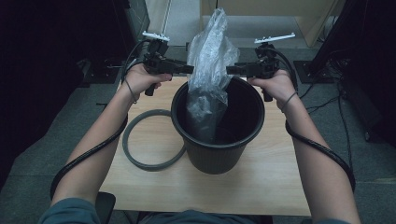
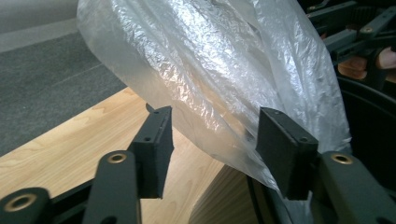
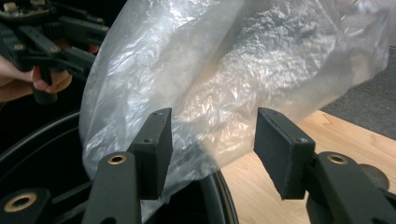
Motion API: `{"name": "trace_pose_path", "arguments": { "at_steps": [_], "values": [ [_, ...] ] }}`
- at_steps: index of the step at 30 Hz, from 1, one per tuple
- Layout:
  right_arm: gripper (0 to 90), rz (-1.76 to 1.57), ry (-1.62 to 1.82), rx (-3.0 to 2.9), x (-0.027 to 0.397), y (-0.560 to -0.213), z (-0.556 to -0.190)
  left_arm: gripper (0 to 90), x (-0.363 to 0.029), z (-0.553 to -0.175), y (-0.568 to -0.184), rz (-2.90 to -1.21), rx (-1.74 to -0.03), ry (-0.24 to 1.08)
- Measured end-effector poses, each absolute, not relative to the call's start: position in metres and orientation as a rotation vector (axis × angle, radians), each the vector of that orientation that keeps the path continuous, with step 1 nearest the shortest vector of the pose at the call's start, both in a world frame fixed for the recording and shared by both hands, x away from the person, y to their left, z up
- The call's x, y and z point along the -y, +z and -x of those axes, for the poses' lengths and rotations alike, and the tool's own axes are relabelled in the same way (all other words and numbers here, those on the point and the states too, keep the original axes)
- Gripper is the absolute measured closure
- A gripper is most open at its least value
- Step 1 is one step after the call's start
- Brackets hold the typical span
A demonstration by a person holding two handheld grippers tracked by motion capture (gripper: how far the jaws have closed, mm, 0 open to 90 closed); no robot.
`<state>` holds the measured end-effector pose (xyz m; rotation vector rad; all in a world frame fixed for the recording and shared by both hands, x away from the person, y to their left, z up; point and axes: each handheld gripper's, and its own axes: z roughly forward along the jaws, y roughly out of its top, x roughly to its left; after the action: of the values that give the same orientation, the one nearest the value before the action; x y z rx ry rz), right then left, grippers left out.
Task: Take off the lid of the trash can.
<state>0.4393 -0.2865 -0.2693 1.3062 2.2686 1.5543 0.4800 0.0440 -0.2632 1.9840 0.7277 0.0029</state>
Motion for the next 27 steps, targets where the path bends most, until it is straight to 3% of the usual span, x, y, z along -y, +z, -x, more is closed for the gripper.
{"name": "trace_pose_path", "arguments": {
  "at_steps": [6, 11, 19, 27],
  "values": [
    [52.9, -1.318, 1.558, -2.304, 0.281, -0.274, -0.445, 51.8, -0.043, -0.482, -0.265, -1.97, -0.752, -0.038],
    [67.7, -1.239, 1.485, -2.317, 0.274, -0.269, -0.44, 70.9, -0.043, -0.482, -0.264, -1.955, -0.806, -0.105],
    [89.1, -1.177, 1.476, -2.325, 0.271, -0.26, -0.43, 87.3, -0.041, -0.464, -0.259, -1.962, -0.739, -0.092],
    [90.0, -1.126, 1.492, -2.371, 0.273, -0.256, -0.411, 88.9, -0.048, -0.439, -0.254, -1.947, -0.661, -0.086]
  ]
}}
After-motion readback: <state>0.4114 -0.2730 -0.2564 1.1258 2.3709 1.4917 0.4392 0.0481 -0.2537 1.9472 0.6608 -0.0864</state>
